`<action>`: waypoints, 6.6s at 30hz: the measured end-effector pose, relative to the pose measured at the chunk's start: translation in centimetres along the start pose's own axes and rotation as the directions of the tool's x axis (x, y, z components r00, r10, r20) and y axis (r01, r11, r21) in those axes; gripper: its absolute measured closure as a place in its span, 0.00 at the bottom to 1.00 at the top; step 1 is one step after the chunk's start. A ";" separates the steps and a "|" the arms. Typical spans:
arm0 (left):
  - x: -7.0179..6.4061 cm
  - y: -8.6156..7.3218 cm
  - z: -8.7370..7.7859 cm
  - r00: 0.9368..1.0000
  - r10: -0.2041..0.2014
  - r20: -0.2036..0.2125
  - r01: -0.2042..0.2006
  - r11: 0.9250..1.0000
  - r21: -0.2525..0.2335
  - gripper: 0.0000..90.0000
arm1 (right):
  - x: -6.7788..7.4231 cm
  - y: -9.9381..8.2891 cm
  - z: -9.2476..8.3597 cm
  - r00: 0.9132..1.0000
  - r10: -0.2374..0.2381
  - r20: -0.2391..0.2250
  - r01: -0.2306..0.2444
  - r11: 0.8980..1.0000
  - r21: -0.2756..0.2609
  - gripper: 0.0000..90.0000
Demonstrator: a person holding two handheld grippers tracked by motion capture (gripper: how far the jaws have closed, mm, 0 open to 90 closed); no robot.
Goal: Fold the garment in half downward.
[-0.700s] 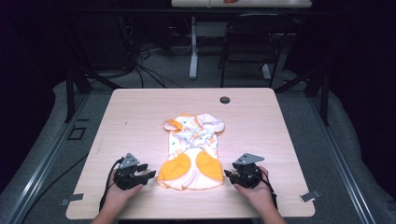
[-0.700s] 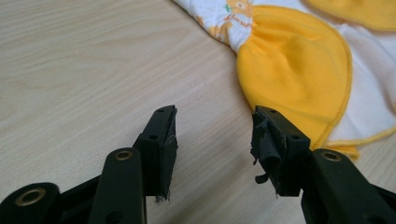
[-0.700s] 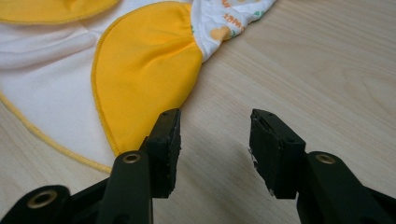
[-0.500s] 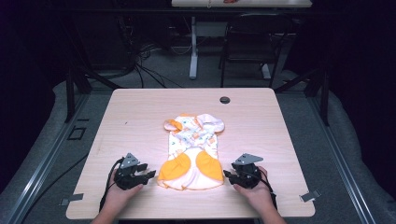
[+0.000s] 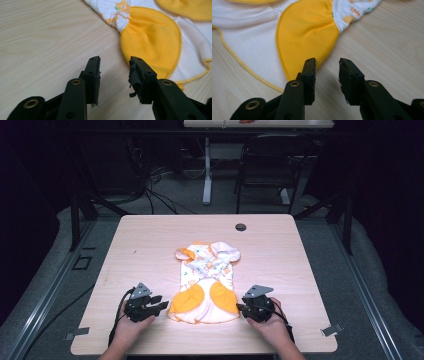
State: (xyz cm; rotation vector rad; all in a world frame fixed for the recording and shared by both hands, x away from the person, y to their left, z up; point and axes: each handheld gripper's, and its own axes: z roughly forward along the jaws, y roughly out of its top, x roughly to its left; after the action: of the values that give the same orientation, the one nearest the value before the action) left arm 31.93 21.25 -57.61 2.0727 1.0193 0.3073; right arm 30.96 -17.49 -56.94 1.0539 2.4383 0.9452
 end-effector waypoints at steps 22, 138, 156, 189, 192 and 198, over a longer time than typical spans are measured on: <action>-2.0 5.2 5.6 0.998 0.043 0.034 -0.045 0.997 0.068 1.00 | 0.1 4.2 3.6 1.000 0.006 -0.005 -0.005 0.999 0.048 1.00; 1.4 10.3 4.6 0.998 0.051 0.040 -0.053 0.997 0.049 0.63 | -4.5 8.7 2.7 0.993 0.079 -0.087 -0.078 0.997 0.019 0.77; 3.7 13.0 7.7 1.000 0.009 0.011 -0.010 0.999 0.051 0.71 | -6.5 12.7 5.7 0.998 0.060 -0.018 -0.060 0.998 0.034 0.86; 5.2 11.2 11.0 1.000 -0.008 -0.023 0.011 0.991 0.132 0.65 | -7.1 11.8 10.8 0.987 0.157 -0.012 -0.154 0.980 0.125 0.71; 5.1 11.2 11.0 1.000 -0.012 -0.009 0.013 0.991 0.134 0.74 | -7.1 11.8 10.8 0.989 0.148 -0.014 -0.145 0.981 0.128 0.72; 4.9 11.0 10.9 0.999 -0.038 0.019 0.035 0.992 0.123 0.88 | -6.9 11.7 10.7 0.983 0.167 -0.071 -0.157 0.979 0.126 0.93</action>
State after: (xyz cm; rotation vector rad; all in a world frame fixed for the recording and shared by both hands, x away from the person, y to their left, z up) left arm 46.91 14.97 -57.22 2.1595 1.0861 0.2073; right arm 47.32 -11.83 -56.58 1.2973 2.5340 0.9168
